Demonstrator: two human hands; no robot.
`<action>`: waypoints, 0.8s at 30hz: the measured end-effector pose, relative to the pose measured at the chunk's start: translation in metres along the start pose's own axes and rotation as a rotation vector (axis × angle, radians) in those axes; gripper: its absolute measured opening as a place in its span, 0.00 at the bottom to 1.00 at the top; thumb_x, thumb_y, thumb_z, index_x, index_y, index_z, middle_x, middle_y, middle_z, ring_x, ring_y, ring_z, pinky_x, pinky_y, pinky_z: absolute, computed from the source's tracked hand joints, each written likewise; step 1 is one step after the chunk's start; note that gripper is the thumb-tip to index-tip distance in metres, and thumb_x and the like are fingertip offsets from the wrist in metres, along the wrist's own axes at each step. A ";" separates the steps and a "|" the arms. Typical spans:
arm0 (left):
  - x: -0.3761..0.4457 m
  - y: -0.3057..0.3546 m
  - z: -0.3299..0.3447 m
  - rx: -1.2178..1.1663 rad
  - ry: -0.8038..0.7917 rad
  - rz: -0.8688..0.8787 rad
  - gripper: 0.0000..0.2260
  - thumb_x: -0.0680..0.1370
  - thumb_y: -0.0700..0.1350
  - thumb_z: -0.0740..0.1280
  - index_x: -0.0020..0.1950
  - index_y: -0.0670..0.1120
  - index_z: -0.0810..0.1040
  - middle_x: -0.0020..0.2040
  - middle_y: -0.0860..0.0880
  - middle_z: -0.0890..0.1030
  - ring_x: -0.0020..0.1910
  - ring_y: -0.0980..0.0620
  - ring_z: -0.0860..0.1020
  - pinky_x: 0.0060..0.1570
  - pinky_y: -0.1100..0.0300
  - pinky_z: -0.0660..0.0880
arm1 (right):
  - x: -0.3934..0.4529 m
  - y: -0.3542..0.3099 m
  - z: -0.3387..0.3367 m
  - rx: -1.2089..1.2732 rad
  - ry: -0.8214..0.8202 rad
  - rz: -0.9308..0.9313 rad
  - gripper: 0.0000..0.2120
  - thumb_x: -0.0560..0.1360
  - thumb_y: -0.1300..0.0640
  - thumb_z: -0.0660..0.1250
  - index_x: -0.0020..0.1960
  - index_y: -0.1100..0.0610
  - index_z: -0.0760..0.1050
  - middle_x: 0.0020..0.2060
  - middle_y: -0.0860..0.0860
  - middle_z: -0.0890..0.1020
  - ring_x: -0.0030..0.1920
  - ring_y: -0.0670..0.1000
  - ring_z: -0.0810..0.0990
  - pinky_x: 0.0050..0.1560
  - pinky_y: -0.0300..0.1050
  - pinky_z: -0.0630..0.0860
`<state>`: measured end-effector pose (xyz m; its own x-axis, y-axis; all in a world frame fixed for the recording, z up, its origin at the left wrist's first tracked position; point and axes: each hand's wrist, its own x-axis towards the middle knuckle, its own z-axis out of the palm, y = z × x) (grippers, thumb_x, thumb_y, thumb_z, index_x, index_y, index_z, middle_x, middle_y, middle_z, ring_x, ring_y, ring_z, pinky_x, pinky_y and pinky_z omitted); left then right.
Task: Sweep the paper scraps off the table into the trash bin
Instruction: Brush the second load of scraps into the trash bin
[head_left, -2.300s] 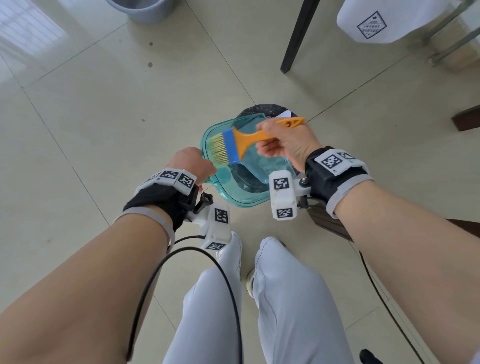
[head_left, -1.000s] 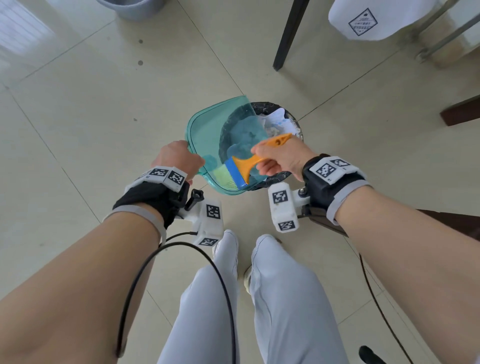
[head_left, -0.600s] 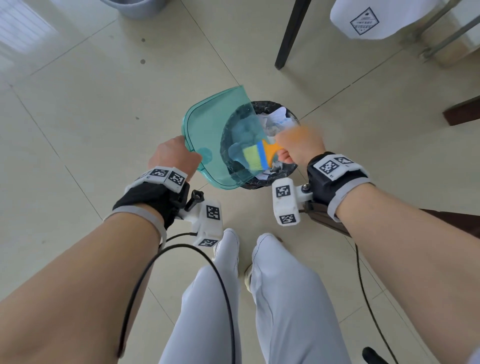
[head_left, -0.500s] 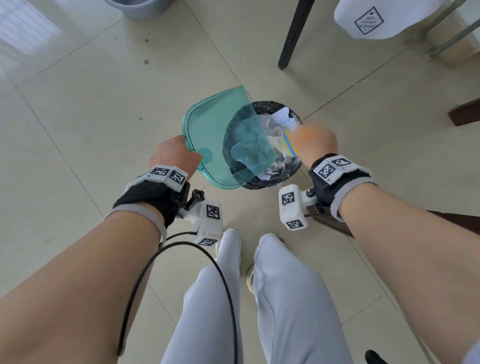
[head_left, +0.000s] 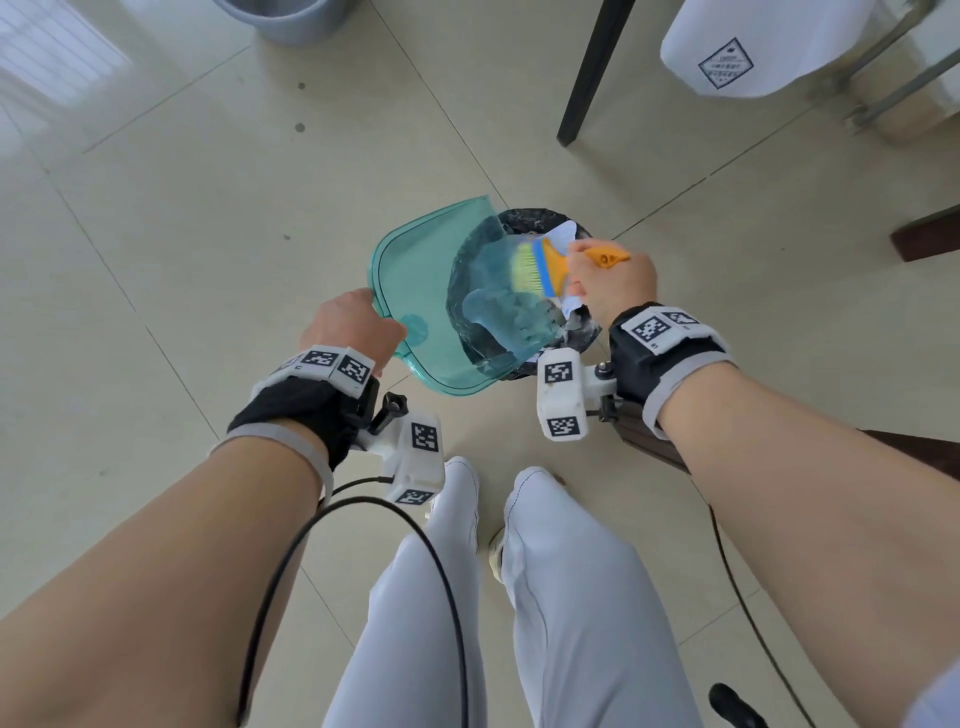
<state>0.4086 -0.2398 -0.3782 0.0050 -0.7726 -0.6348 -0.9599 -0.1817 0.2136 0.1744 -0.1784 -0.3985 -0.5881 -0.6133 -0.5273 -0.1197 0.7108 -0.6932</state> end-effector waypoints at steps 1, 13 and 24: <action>-0.002 0.000 -0.003 -0.003 -0.001 -0.003 0.19 0.72 0.44 0.63 0.63 0.47 0.73 0.42 0.47 0.83 0.35 0.48 0.83 0.42 0.55 0.80 | 0.000 -0.001 -0.006 -0.060 0.085 -0.010 0.10 0.73 0.60 0.62 0.47 0.59 0.82 0.37 0.61 0.82 0.36 0.54 0.72 0.42 0.52 0.74; -0.070 0.028 -0.080 0.067 0.009 0.029 0.18 0.73 0.46 0.64 0.61 0.42 0.74 0.46 0.42 0.82 0.41 0.43 0.83 0.46 0.49 0.81 | -0.069 -0.079 -0.071 0.088 0.123 0.017 0.13 0.75 0.57 0.62 0.42 0.65 0.80 0.28 0.54 0.78 0.32 0.54 0.76 0.47 0.56 0.78; -0.141 0.075 -0.171 -0.027 -0.002 0.174 0.12 0.72 0.46 0.64 0.52 0.44 0.78 0.32 0.51 0.82 0.22 0.55 0.80 0.31 0.61 0.76 | -0.159 -0.173 -0.178 0.435 0.167 -0.086 0.09 0.76 0.57 0.67 0.37 0.51 0.78 0.34 0.58 0.79 0.36 0.55 0.77 0.44 0.49 0.77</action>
<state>0.3837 -0.2483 -0.1453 -0.1606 -0.7928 -0.5880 -0.9385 -0.0618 0.3396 0.1468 -0.1426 -0.1071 -0.7157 -0.5746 -0.3971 0.1516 0.4271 -0.8914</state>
